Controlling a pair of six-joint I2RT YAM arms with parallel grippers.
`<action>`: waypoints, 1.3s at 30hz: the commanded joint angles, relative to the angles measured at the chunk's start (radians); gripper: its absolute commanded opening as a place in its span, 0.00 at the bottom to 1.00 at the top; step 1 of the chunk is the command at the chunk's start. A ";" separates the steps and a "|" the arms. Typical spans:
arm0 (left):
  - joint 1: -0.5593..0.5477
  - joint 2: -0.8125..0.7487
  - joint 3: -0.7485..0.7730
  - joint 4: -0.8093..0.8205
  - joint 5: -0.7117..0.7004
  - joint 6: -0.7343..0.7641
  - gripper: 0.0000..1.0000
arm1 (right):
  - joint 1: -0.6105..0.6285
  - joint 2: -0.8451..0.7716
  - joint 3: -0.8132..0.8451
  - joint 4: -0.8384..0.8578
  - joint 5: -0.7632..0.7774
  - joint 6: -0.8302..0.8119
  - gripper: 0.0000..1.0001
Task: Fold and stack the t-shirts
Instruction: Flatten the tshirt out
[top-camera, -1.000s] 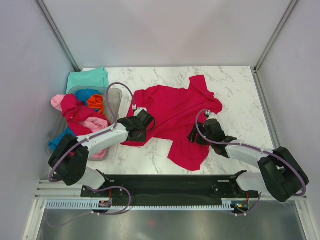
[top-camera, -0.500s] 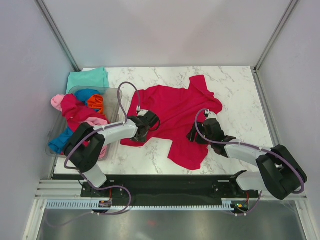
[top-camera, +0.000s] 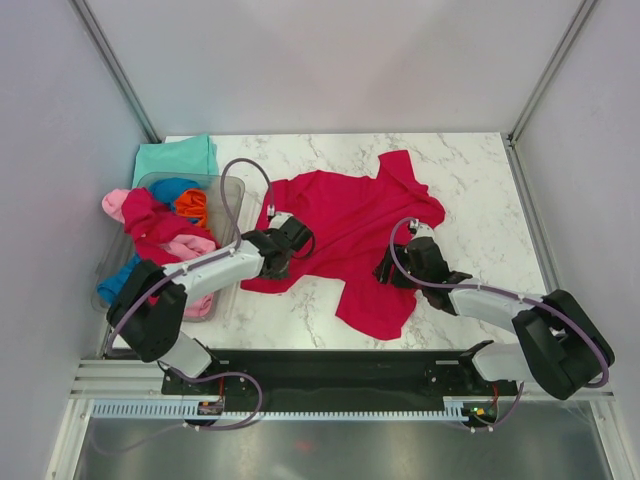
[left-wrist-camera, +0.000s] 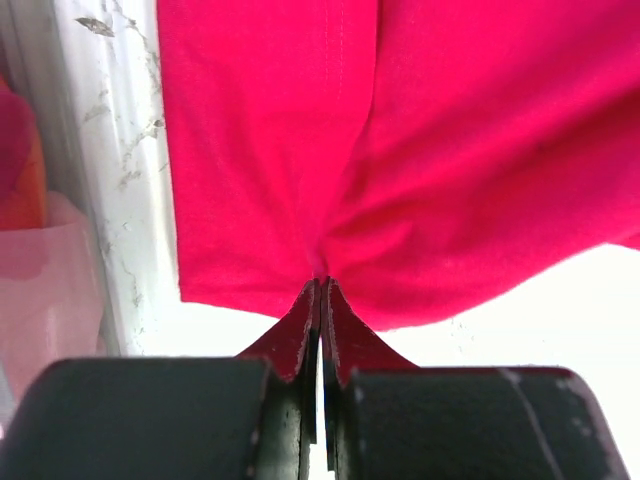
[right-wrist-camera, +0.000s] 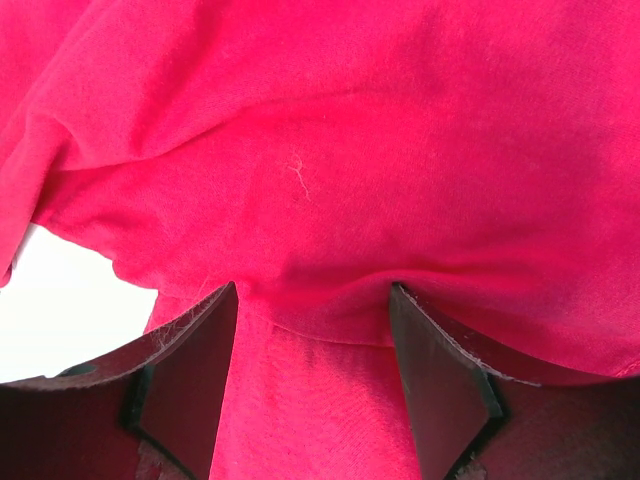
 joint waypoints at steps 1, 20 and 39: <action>0.007 -0.078 0.040 -0.029 0.027 0.018 0.02 | 0.003 -0.007 -0.001 -0.114 -0.001 -0.015 0.70; 0.185 -0.572 -0.075 -0.073 0.360 0.127 0.02 | 0.493 -0.544 -0.005 -0.949 0.350 0.715 0.76; 0.185 -0.632 -0.086 -0.035 0.417 0.142 0.02 | 0.779 -0.177 0.045 -0.847 0.573 0.947 0.55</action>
